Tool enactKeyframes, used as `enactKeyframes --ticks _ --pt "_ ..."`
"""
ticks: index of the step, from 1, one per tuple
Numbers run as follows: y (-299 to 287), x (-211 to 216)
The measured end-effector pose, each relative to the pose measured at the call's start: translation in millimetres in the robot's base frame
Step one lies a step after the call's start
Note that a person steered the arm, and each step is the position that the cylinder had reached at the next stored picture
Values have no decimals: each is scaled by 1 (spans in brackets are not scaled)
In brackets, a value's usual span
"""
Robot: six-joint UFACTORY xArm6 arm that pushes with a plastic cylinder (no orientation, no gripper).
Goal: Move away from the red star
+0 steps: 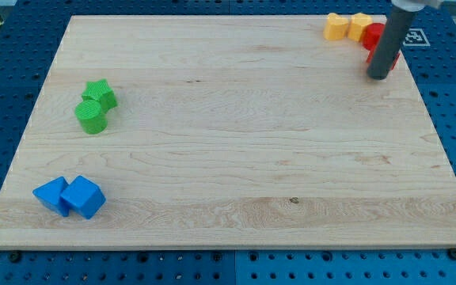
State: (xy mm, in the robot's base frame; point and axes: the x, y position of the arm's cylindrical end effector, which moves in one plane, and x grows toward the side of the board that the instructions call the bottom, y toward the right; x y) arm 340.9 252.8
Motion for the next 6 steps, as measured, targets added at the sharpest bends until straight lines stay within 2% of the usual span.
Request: enactKeyframes --ticks 1,2,3,4,6 --pt "11 0" --pt "12 25" --pt "-4 26" --pt "-64 18" --pt "-248 -6"
